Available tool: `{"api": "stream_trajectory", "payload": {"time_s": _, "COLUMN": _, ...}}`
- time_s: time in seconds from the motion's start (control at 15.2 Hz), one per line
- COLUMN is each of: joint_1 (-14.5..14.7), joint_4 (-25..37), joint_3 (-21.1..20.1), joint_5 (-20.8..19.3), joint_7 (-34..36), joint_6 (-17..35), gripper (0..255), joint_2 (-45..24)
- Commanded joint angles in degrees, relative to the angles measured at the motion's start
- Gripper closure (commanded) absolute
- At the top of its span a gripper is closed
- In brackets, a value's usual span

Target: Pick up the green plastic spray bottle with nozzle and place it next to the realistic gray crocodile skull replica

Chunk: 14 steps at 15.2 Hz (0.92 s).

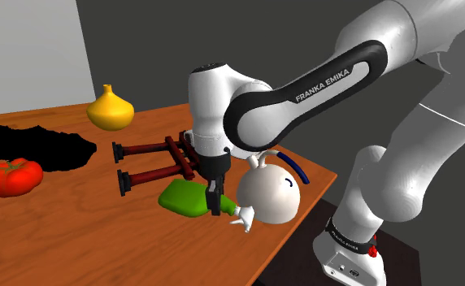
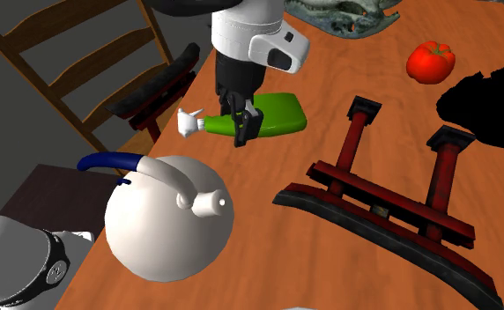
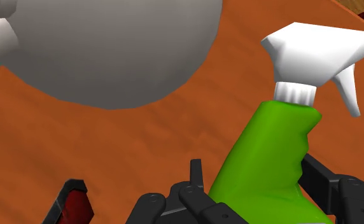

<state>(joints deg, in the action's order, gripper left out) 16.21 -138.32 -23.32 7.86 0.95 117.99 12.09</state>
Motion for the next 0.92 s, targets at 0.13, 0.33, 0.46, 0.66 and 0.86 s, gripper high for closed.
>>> {"api": "stream_trajectory", "payload": {"time_s": 0.13, "joint_1": 0.09, "joint_4": 1.66, "joint_3": 0.37, "joint_5": 0.41, "joint_7": -0.27, "joint_6": -3.52, "gripper": 255, "joint_2": 1.91}}
{"api": "stream_trajectory", "payload": {"time_s": 0.33, "joint_1": 0.1, "joint_4": 3.09, "joint_3": 0.66, "joint_5": 0.57, "joint_7": -0.43, "joint_6": -6.01, "gripper": 255, "joint_2": 3.02}}
{"api": "stream_trajectory", "payload": {"time_s": 0.46, "joint_1": 0.1, "joint_4": 4.09, "joint_3": 0.86, "joint_5": 0.64, "joint_7": -0.51, "joint_6": -7.65, "gripper": 255, "joint_2": 3.68}}
{"api": "stream_trajectory", "payload": {"time_s": 0.66, "joint_1": 0.09, "joint_4": 5.69, "joint_3": 1.15, "joint_5": 0.71, "joint_7": -0.6, "joint_6": -10.09, "gripper": 255, "joint_2": 4.55}}
{"api": "stream_trajectory", "payload": {"time_s": 0.86, "joint_1": 0.06, "joint_4": 7.38, "joint_3": 1.43, "joint_5": 0.73, "joint_7": -0.66, "joint_6": -12.51, "gripper": 255, "joint_2": 5.29}}
